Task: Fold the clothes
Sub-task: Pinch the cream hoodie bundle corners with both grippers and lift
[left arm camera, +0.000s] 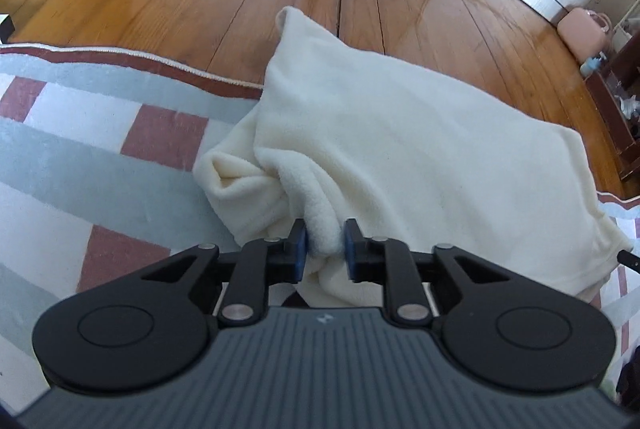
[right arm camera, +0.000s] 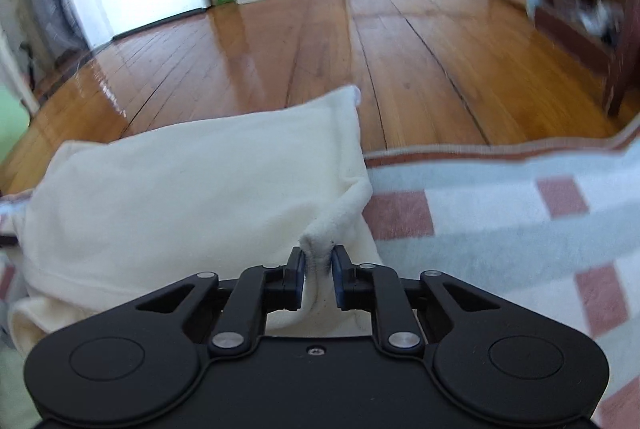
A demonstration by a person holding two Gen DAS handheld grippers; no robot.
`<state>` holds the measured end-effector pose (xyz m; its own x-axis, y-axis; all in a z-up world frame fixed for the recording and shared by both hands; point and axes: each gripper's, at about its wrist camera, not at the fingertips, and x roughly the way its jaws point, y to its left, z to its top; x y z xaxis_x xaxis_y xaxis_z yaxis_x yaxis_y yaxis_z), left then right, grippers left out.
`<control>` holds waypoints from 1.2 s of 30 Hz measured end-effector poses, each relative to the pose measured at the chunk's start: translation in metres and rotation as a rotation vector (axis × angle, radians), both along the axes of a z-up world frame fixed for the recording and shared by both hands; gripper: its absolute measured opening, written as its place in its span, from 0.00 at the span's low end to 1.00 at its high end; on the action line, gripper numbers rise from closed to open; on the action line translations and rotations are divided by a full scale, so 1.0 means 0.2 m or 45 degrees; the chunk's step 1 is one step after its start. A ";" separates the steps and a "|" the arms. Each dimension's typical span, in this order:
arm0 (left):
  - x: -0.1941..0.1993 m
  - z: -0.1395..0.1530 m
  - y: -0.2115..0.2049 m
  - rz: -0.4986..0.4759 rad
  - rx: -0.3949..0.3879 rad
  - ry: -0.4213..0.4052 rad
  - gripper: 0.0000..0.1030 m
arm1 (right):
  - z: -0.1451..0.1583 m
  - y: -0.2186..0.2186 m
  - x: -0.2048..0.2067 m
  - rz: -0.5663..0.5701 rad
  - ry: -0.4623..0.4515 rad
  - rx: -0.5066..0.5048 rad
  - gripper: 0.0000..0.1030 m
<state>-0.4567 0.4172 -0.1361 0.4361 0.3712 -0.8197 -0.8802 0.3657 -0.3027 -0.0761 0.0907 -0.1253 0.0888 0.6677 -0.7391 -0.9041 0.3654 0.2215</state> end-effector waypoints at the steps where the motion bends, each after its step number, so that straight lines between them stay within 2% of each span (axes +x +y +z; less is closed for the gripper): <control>1: 0.00 0.00 0.00 -0.006 0.005 -0.001 0.21 | -0.01 0.00 0.02 -0.020 0.051 0.003 0.23; 3: 0.01 0.02 -0.02 -0.027 0.015 0.001 0.21 | -0.04 0.03 0.04 -0.028 0.096 -0.036 0.26; 5: 0.06 0.01 -0.04 -0.079 0.052 0.060 0.17 | -0.06 0.06 0.06 -0.032 0.128 -0.080 0.26; 6: 0.08 0.01 -0.06 -0.104 0.079 0.105 0.16 | -0.07 0.08 0.05 -0.009 0.073 -0.130 0.22; 7: 0.11 0.02 -0.07 -0.130 0.107 0.149 0.15 | -0.07 0.10 0.03 0.013 0.016 -0.175 0.14; 9: 0.15 0.02 -0.09 -0.149 0.135 0.211 0.15 | -0.06 0.11 -0.01 0.039 -0.111 -0.200 0.13; 14: 0.20 0.01 -0.11 -0.177 0.172 0.287 0.15 | -0.03 0.11 -0.02 0.034 -0.123 -0.192 0.12; 18: 0.20 0.01 -0.11 -0.178 0.164 0.286 0.15 | -0.04 0.12 -0.03 0.061 -0.100 -0.206 0.14; 19: 0.21 0.01 -0.11 -0.192 0.172 0.302 0.12 | -0.04 0.12 -0.04 0.064 -0.094 -0.202 0.14; 22: 0.19 0.06 -0.12 -0.196 0.216 0.292 0.10 | 0.00 0.12 -0.04 0.091 -0.112 -0.144 0.11; 24: 0.15 0.13 -0.12 -0.171 0.245 0.251 0.10 | 0.08 0.10 -0.01 0.076 -0.065 -0.082 0.11; 26: 0.08 0.20 -0.10 -0.128 0.249 0.199 0.10 | 0.21 0.04 0.07 0.043 0.060 0.010 0.11; 27: 0.04 0.22 -0.09 -0.110 0.234 0.176 0.10 | 0.27 0.01 0.12 0.028 0.143 0.060 0.11; 30: -0.09 0.26 -0.07 -0.056 0.187 0.107 0.10 | 0.33 -0.10 0.28 -0.024 0.542 0.175 0.11; 33: -0.21 0.31 -0.04 -0.002 0.141 0.038 0.10 | 0.23 -0.15 0.28 -0.071 0.482 0.015 0.10; 34: -0.21 0.25 -0.04 -0.006 0.079 0.047 0.10 | 0.19 -0.16 0.27 -0.083 0.459 -0.042 0.11; 36: -0.17 0.13 -0.06 -0.037 0.019 0.151 0.10 | 0.07 -0.14 0.20 -0.085 0.399 -0.166 0.10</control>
